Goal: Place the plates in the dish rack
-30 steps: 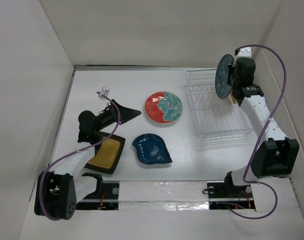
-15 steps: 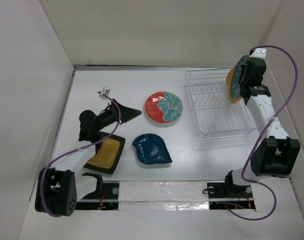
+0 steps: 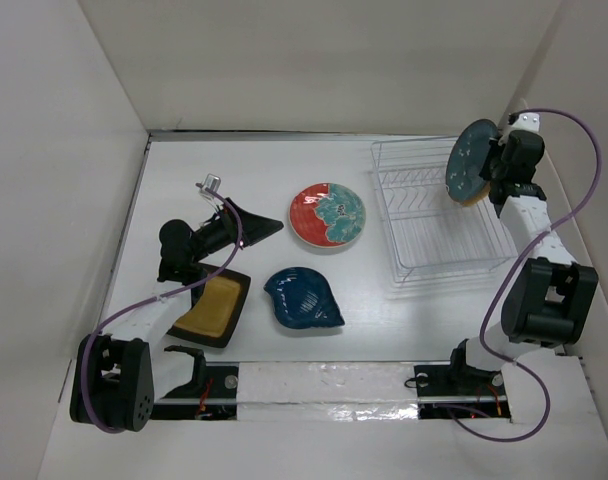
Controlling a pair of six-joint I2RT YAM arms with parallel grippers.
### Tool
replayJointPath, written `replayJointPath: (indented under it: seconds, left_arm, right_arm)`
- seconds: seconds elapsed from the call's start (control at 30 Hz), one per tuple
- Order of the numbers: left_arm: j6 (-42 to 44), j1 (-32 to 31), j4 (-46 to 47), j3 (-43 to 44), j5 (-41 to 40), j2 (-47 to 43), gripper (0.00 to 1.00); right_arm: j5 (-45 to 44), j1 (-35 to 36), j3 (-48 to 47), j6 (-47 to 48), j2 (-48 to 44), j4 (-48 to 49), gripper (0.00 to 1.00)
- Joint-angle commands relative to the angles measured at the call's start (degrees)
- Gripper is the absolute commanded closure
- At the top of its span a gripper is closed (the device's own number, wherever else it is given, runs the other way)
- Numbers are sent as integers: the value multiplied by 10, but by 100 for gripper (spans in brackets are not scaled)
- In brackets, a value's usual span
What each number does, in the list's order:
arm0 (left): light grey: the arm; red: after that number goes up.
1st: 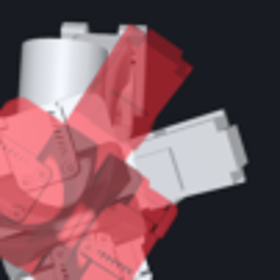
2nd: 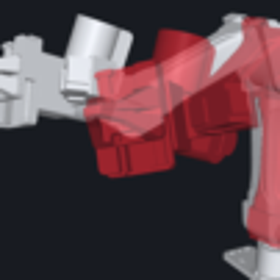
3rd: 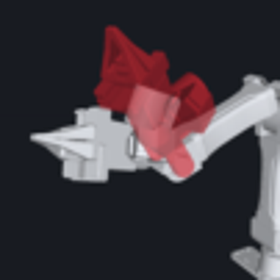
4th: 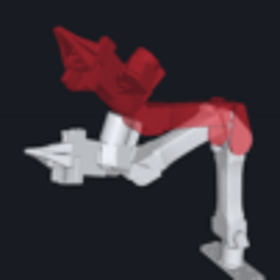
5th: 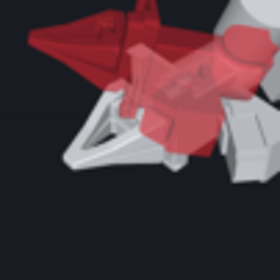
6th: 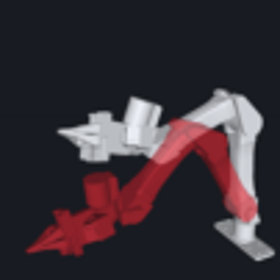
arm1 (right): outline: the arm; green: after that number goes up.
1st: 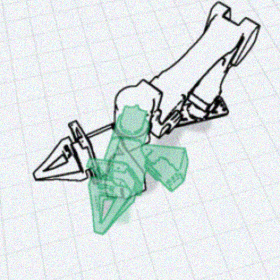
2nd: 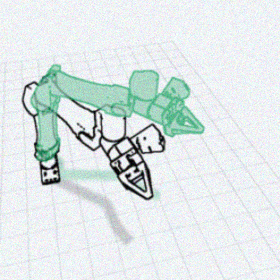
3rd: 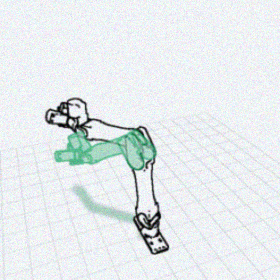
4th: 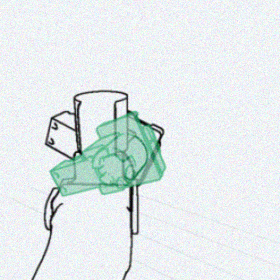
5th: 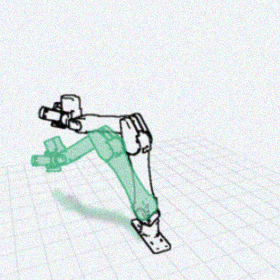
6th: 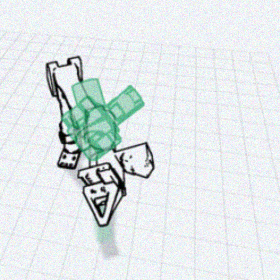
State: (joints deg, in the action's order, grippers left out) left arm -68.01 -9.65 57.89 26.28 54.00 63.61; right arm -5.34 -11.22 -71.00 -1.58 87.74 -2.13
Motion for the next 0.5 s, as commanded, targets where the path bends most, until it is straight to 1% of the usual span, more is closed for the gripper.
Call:
replayJointPath:
  seconds: [0.0,0.07,0.27,0.4,0.47]
  left_arm:
    - [13,-1,26,4,9,-5,47]
    - [13,-1,26,4,9,-5,47]
    - [17,-1,21,5,8,-6,47]
    - [17,-1,21,3,8,-5,48]
    - [19,-1,18,3,5,-4,48]
  right_arm:
    - [66,1,-5,-25,-21,155,100]
    - [79,1,-5,-26,-15,158,100]
    - [75,1,0,-24,-11,159,100]
    - [68,1,-2,3,-1,157,100]
    - [46,23,-2,34,1,154,100]
